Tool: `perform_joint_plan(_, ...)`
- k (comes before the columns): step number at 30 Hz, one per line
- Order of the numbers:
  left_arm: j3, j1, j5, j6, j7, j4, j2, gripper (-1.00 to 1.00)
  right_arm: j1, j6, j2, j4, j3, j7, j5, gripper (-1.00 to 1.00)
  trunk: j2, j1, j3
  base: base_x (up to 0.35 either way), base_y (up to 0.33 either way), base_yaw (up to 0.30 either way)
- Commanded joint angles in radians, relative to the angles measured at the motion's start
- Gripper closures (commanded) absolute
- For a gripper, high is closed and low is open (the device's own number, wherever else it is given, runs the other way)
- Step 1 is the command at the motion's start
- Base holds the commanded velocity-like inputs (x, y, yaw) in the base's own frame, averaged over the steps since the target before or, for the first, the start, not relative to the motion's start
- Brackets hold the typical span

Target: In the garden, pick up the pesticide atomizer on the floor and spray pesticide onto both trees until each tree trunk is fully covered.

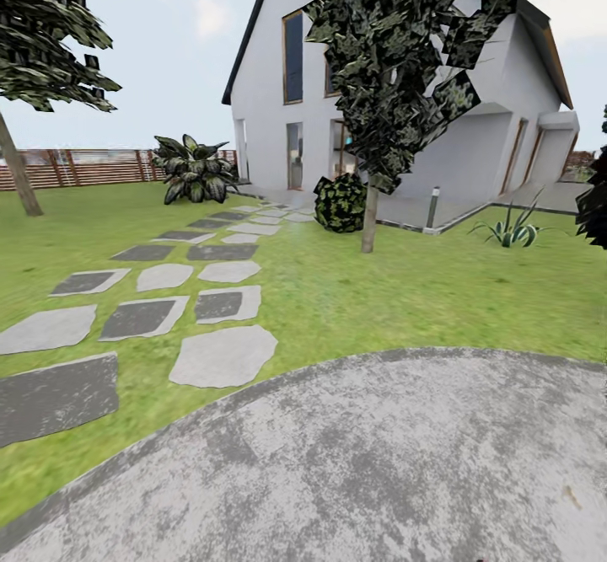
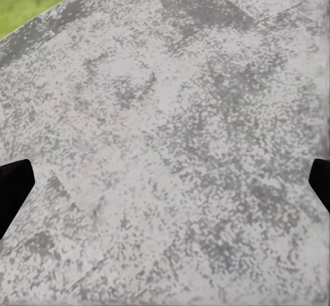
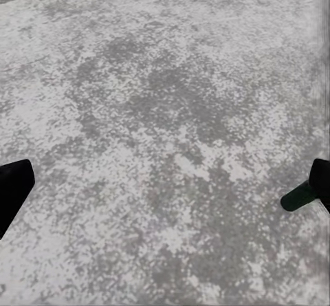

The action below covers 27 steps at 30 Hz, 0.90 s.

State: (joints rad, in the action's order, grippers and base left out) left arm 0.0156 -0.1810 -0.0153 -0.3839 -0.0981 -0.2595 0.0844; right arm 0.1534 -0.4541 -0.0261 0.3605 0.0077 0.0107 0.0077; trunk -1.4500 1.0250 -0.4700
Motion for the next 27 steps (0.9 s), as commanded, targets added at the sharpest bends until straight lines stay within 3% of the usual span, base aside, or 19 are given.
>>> perform_joint_plan(1, 0.000, 0.000, 0.000, 0.000, 0.000, 0.000, 0.000, -1.00, 0.000, 0.000, 0.000, 0.000, 0.000, 0.000, 0.000, -1.00, 0.000, 0.000, 0.000, 0.000, -0.287, -0.001)
perform_joint_plan(27, 0.003, 0.000, -0.003, 0.001, -0.001, -0.001, 0.001, -1.00, 0.000, 0.000, 0.000, -0.001, -0.001, 0.005, -0.002, -1.00, 0.000, 0.000, 0.000, 0.000, -0.287, 0.000)
